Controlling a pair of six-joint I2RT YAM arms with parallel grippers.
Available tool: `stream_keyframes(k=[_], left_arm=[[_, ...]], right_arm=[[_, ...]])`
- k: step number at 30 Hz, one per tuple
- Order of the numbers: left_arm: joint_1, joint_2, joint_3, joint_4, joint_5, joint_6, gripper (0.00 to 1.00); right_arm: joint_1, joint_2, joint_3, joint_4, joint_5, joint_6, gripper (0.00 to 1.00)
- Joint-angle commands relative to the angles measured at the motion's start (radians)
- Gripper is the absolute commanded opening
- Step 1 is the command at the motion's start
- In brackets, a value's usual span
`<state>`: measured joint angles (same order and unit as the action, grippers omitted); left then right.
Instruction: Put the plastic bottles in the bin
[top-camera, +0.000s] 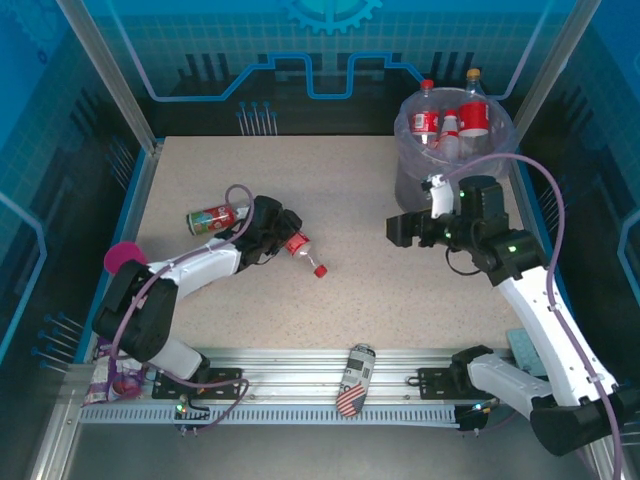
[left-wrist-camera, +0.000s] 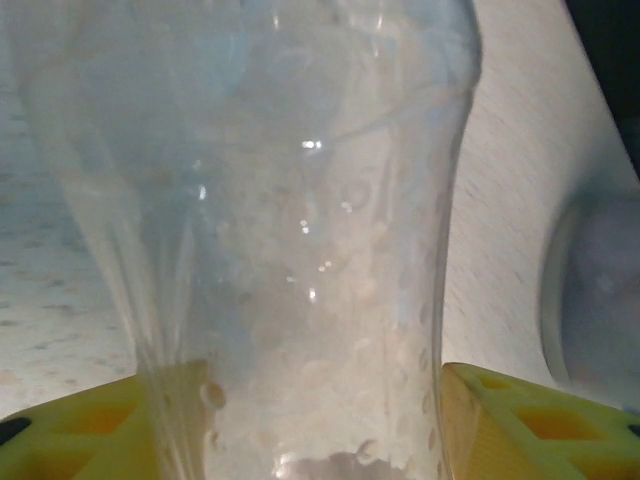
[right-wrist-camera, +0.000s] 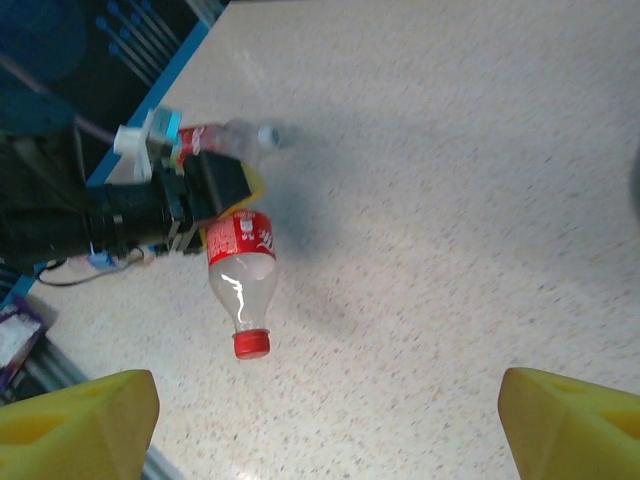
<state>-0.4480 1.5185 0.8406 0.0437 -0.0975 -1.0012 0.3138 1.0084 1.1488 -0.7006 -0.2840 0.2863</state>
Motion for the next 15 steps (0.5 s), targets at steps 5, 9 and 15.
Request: stream_keyframes(k=[5, 9, 15], left_arm=[[-0.001, -0.030, -0.076, 0.324, 0.415, 0.564, 0.58], [-0.001, -0.005, -0.112, 0.503, 0.553, 0.666, 0.59], [-0.001, 0.089, -0.087, 0.649, 0.721, 0.698, 0.59]], right_arm=[[0.039, -0.002, -0.071, 0.150, 0.060, 0.186, 0.89], [0.070, 0.025, -0.099, 0.240, 0.096, 0.261, 0.88], [0.123, 0.107, -0.133, 0.395, 0.037, 0.319, 0.89]])
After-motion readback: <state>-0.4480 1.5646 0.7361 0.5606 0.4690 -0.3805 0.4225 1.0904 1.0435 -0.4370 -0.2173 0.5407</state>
